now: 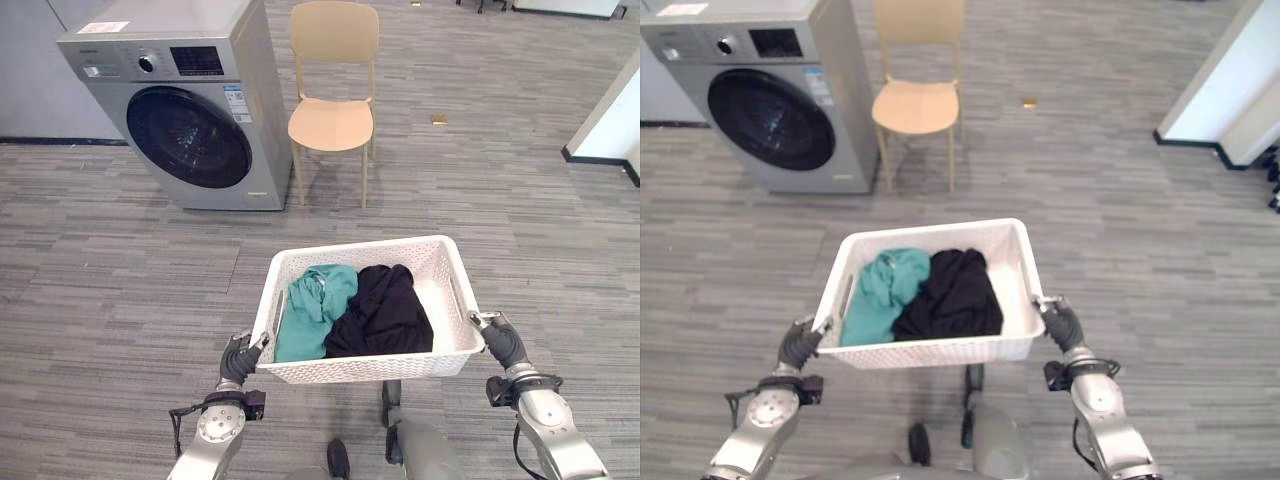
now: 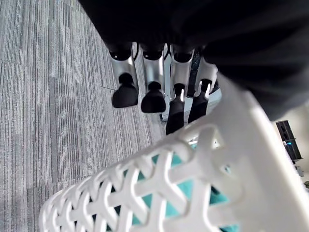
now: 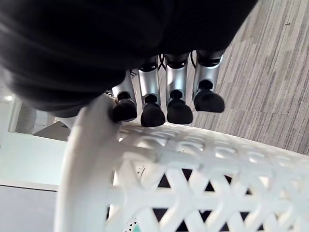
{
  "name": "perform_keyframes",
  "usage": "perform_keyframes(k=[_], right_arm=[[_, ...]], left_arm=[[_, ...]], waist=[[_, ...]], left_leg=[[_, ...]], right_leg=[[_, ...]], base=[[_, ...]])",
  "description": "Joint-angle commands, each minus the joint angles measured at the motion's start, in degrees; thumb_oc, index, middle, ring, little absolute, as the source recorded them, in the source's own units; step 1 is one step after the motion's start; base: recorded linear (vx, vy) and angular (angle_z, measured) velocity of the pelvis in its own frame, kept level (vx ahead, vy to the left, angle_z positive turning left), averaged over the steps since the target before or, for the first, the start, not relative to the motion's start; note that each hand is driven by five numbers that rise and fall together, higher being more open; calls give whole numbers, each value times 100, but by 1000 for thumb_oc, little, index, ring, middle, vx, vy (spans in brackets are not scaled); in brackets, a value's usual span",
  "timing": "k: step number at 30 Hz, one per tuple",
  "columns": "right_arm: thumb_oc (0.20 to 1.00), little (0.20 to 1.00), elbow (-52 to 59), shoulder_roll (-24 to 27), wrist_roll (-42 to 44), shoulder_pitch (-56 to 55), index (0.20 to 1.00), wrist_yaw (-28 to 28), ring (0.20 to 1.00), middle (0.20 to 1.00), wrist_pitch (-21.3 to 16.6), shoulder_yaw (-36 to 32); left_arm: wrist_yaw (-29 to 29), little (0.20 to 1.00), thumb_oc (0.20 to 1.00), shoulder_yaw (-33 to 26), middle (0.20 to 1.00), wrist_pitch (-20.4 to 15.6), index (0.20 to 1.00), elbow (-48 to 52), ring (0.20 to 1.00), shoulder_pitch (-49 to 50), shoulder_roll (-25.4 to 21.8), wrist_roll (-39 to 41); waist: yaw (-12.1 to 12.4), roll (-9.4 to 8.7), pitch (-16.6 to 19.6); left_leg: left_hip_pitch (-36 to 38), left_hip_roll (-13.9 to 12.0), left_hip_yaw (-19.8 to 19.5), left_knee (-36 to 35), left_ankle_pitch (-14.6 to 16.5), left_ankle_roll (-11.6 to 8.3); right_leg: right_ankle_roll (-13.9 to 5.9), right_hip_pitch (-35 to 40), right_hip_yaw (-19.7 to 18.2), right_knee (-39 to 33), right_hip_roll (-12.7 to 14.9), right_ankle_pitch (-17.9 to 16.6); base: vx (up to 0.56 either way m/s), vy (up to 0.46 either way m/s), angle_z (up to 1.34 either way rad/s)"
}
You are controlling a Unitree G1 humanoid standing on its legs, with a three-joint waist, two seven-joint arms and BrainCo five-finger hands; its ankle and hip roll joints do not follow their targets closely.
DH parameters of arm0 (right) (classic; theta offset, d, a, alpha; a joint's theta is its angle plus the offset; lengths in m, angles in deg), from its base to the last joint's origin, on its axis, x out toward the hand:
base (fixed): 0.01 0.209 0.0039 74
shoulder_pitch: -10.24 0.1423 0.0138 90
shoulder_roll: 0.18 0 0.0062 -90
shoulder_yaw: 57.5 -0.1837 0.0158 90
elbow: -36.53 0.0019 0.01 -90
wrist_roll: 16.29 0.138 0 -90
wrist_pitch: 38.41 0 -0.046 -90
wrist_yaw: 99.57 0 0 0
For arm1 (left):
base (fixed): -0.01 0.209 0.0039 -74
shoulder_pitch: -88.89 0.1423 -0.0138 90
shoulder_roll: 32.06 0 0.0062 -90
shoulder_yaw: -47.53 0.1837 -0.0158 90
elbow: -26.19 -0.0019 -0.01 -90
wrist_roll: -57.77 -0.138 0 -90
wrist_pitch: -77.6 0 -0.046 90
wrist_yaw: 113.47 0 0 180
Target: Grab the laundry basket,head to the washer,open it,put in the laundry and shut it.
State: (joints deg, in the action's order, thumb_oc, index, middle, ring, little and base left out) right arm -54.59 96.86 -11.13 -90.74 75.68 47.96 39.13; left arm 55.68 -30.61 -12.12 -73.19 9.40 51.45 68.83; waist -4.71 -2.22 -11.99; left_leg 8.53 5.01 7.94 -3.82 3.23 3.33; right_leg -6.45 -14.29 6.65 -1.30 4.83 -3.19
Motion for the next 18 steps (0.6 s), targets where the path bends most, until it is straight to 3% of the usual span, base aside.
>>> perform_keyframes(k=[1,2,3,5,7,9,10,12,13,14,15,18], right_arm=[[200,200,245,58,131,202,200,98,200,200,-403,-56],[200,200,243,96,148,182,200,95,200,200,-404,-86],[200,200,244,99,149,182,200,96,200,200,-405,-89],[200,200,229,173,165,132,200,-17,200,200,-394,-212],[200,200,247,193,196,127,200,-28,200,200,-392,-231],[200,200,260,235,191,99,200,-52,200,200,-369,-273],[200,200,255,250,140,61,200,-68,200,200,-349,-300],[200,200,257,247,108,55,200,-74,200,200,-340,-310],[200,200,241,236,90,67,200,-102,200,200,-327,-302],[200,200,240,236,89,67,200,-103,200,200,-328,-302],[200,200,256,208,65,55,200,-120,200,200,-324,-302],[200,200,221,182,4,122,200,-191,200,200,-324,-246]], left_arm=[[213,200,200,37,200,-937,200,1099,200,-421,226,199],[222,200,200,59,200,-927,200,1070,200,-433,252,223],[221,200,200,61,200,-927,200,1068,200,-436,255,223],[236,200,200,64,200,-936,200,1022,200,-384,303,314],[245,200,200,79,200,-936,200,1025,200,-387,303,332],[266,200,200,90,200,-904,200,1007,200,-359,334,358],[277,200,200,82,200,-885,200,995,200,-334,334,341],[266,200,200,56,200,-870,200,1008,200,-311,329,326],[249,200,200,9,200,-862,200,1030,200,-272,333,325],[248,200,200,10,200,-860,200,1033,200,-269,332,325],[256,200,200,-7,200,-853,200,1080,200,-226,349,347],[196,200,200,-8,200,-823,200,1094,200,-242,359,328]], waist=[[-68,29,305],[-70,24,297],[-86,39,294],[-57,-16,249],[-2,-25,227],[99,-56,211],[160,-105,207],[209,-98,188],[316,-38,147],[316,-49,143],[396,23,142],[518,46,129]], left_leg=[[236,-462,-383,1425,768,-481],[77,-572,-268,1949,558,-593],[29,-594,-289,2039,599,-605],[-549,-920,162,3060,28,-683],[-771,-838,204,3135,140,-635],[-1069,-703,276,2817,387,-534],[-1394,-669,392,2282,372,-478],[-1558,-664,392,2002,204,-482],[-1853,-706,350,1547,-262,-587],[-1824,-693,352,1505,-284,-592],[-1860,-758,365,858,-626,-666],[-2079,-791,266,428,-868,-712]], right_leg=[[-87,258,150,509,-138,-82],[-24,429,198,515,-105,-34],[-16,432,220,510,-117,-36],[201,937,326,331,-129,197],[216,1052,319,265,-148,239],[170,1324,325,143,-144,365],[136,1496,352,89,-87,458],[138,1627,348,66,-103,528],[164,1843,277,40,-234,666],[166,1854,276,39,-225,672],[186,2056,217,37,-333,825],[247,2306,81,162,-424,1094]], base=[[362,-196,43],[201,-118,46],[168,-113,50],[287,-181,20],[211,-88,9],[270,-26,-17],[361,-10,-8],[272,0,6],[183,1,1],[379,39,-11],[319,50,-15],[303,51,-16]])
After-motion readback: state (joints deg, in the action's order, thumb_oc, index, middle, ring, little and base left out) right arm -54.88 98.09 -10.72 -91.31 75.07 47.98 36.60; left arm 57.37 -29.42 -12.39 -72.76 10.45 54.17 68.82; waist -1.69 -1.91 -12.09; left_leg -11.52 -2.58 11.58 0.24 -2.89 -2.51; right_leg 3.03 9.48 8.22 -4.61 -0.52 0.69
